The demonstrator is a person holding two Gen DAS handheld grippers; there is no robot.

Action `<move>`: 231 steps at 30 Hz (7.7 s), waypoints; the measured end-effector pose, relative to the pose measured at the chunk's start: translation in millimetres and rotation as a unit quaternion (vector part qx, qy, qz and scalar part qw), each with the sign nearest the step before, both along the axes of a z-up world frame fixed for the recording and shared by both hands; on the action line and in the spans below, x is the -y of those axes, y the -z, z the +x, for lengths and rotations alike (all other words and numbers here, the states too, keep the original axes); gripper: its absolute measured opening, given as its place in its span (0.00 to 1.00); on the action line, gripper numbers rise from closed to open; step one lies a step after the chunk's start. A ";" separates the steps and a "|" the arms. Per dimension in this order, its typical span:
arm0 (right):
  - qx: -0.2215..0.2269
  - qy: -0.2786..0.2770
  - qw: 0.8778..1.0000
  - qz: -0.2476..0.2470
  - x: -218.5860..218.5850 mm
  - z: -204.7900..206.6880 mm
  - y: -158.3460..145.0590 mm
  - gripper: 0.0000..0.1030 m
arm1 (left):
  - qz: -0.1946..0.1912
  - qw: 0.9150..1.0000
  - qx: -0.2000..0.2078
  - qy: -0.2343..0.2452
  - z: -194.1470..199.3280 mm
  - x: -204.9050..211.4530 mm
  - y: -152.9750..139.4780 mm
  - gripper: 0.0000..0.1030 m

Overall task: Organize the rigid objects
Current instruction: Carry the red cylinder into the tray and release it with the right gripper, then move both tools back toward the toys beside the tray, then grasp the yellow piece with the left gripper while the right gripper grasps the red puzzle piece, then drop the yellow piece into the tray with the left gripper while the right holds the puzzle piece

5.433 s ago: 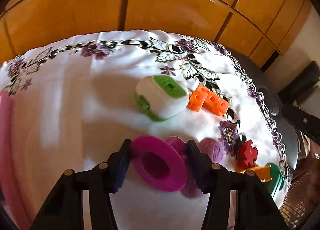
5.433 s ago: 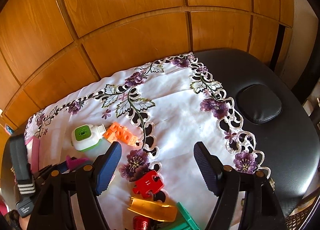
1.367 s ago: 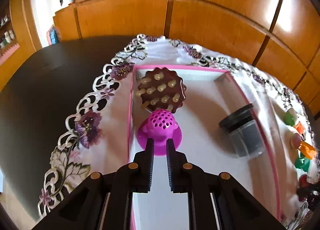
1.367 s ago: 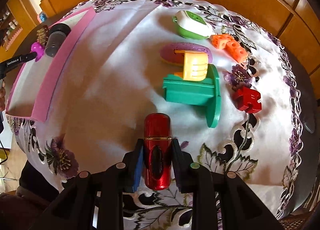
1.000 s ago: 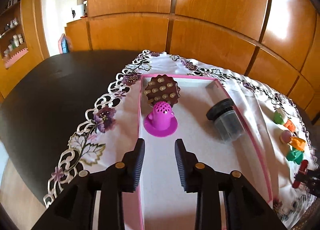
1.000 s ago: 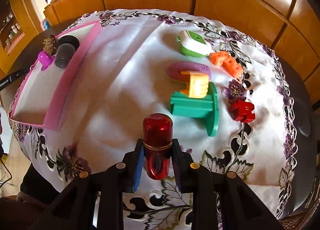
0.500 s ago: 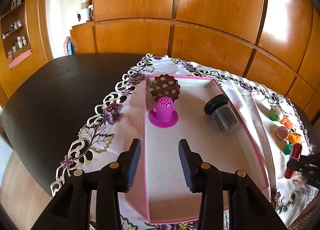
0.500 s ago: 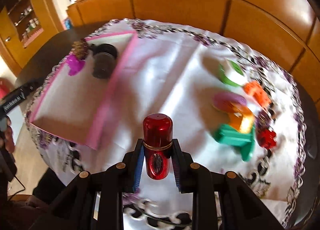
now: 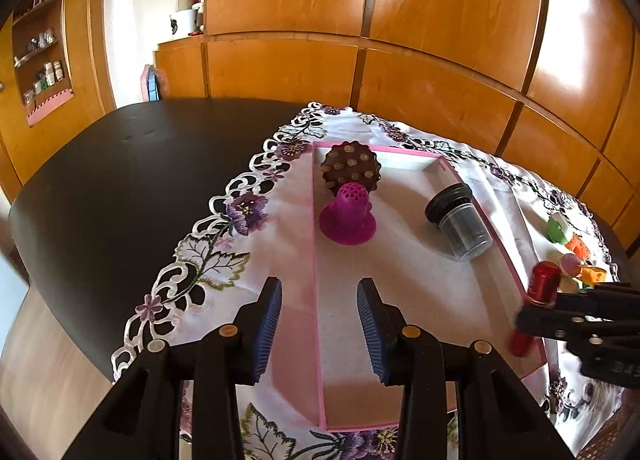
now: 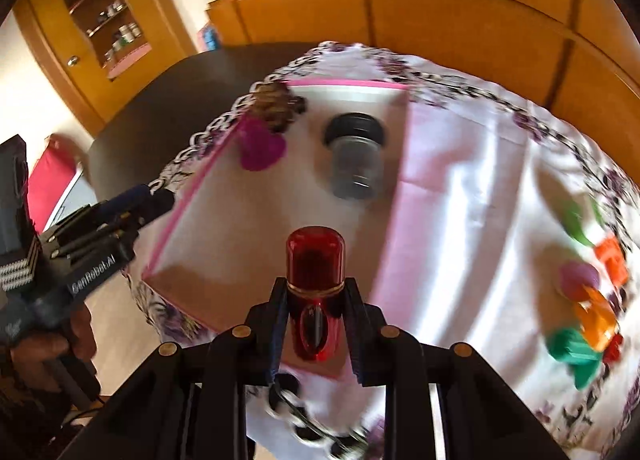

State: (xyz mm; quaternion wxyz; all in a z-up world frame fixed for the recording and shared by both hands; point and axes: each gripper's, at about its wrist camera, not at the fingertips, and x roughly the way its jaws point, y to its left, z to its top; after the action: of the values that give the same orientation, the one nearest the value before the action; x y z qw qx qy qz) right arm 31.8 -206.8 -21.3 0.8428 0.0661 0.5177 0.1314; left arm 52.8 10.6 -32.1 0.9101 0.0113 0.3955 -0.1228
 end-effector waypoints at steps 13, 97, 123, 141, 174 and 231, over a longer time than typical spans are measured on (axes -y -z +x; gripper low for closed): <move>-0.050 -0.021 0.994 0.096 -52.6 71.8 9.5 0.25 | -0.009 0.999 -0.008 -0.049 9.7 -34.2 1.8 0.39; -0.015 0.486 0.873 0.022 352.4 -99.1 23.7 0.36 | 0.028 0.947 -0.063 0.313 -58.9 238.7 -3.1 0.64; -0.015 0.459 0.887 0.052 349.6 -92.2 28.3 0.38 | -0.055 0.928 -0.145 0.338 -24.3 343.4 27.2 0.29; -0.068 0.443 0.893 0.044 347.6 -82.6 48.7 0.38 | 0.042 0.934 -0.025 0.355 -83.9 271.8 60.4 0.31; -0.161 0.443 0.871 -0.140 347.8 -79.1 73.1 0.46 | 0.009 0.937 -0.037 0.347 -79.6 264.6 62.3 0.30; -0.076 0.442 0.884 -0.134 335.0 -74.8 45.6 0.46 | -0.010 0.996 -0.065 0.060 110.6 110.3 27.4 0.36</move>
State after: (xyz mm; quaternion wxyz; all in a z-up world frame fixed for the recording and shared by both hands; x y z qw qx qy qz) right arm -43.0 -541.8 -66.9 0.7722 0.1840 0.5101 -0.3311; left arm 163.4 -99.7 -59.5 0.8734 0.0178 0.4514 -0.1817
